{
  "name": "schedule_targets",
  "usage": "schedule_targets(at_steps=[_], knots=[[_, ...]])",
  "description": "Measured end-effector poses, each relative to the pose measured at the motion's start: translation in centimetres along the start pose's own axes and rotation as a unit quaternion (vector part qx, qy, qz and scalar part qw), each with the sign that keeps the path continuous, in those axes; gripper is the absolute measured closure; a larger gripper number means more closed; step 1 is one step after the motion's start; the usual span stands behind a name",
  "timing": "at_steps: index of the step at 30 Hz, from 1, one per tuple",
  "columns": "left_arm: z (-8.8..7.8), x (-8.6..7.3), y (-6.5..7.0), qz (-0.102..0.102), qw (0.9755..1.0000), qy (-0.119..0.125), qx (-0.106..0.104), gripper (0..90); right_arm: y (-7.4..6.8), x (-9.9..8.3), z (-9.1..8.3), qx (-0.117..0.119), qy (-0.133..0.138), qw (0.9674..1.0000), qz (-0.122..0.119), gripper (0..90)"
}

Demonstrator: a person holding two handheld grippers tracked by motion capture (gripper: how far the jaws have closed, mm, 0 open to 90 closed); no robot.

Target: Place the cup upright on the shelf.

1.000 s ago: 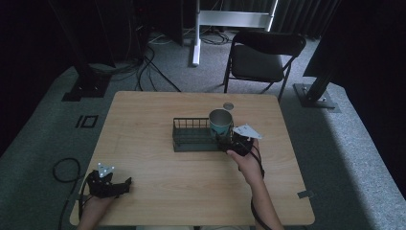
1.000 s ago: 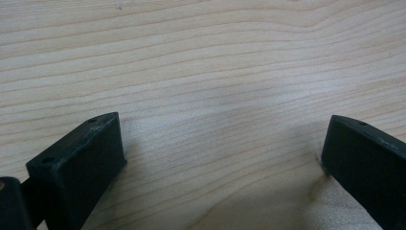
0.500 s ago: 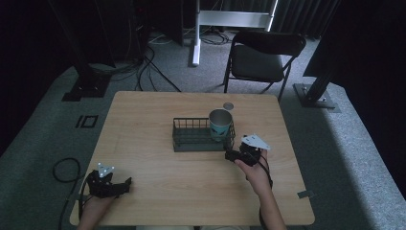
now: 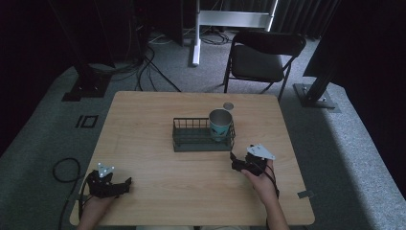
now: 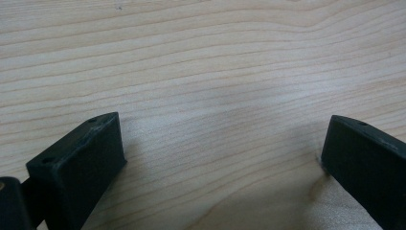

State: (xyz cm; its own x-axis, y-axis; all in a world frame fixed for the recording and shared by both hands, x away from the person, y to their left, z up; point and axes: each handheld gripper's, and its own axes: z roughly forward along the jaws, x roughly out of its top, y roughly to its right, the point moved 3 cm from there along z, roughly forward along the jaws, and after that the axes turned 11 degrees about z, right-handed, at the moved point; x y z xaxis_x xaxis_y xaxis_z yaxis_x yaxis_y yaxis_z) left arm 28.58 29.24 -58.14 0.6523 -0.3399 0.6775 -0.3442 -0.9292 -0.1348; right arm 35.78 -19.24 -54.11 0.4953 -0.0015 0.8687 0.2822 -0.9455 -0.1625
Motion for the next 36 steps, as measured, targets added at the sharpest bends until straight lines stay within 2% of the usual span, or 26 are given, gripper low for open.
schedule_targets(at_steps=[2,5,10,11,14,16,21,23,26,29,32,36], knots=[[0.0,0.0,0.0,0.0,1.0,0.0,0.0,1.5,0.1,-0.6,-0.1,-0.004,-0.006,0.9999,-0.009,11.2],[0.0,0.0,0.0,0.0,1.0,0.0,0.0,1.5,0.3,-1.2,-0.5,-0.004,-0.011,0.9999,-0.006,11.2],[0.0,0.0,0.0,0.0,1.0,0.0,0.0,1.5,1.4,-2.3,-1.1,-0.014,-0.026,0.9995,-0.005,11.2],[0.0,0.0,0.0,0.0,1.0,0.0,0.0,1.5,1.7,-2.5,-1.3,-0.015,-0.028,0.9995,0.001,11.2],[0.0,0.0,0.0,0.0,1.0,0.0,0.0,1.5,2.3,-3.0,-1.5,-0.027,-0.033,0.9991,-0.005,11.2],[0.0,0.0,0.0,0.0,1.0,0.0,0.0,1.5,2.8,-3.4,-1.7,-0.033,-0.041,0.9986,0.006,11.2],[0.0,0.0,0.0,0.0,1.0,0.0,0.0,1.5,3.9,-3.8,-2.3,-0.047,-0.053,0.9974,0.013,11.2],[0.0,0.0,0.0,0.0,1.0,0.0,0.0,1.5,4.7,-3.9,-2.6,-0.058,-0.054,0.9966,0.025,11.2],[0.0,0.0,0.0,0.0,1.0,0.0,0.0,1.5,5.5,-4.0,-3.0,-0.069,-0.056,0.9957,0.028,11.2],[0.0,0.0,0.0,0.0,1.0,0.0,0.0,1.5,6.7,-4.3,-3.3,-0.087,-0.065,0.9932,0.042,11.2],[0.0,0.0,0.0,0.0,1.0,0.0,0.0,1.5,7.4,-4.4,-3.6,-0.099,-0.066,0.992,0.042,11.2],[0.0,0.0,0.0,0.0,1.0,0.0,0.0,1.5,8.7,-4.5,-4.0,-0.117,-0.074,0.9886,0.061,11.2]])
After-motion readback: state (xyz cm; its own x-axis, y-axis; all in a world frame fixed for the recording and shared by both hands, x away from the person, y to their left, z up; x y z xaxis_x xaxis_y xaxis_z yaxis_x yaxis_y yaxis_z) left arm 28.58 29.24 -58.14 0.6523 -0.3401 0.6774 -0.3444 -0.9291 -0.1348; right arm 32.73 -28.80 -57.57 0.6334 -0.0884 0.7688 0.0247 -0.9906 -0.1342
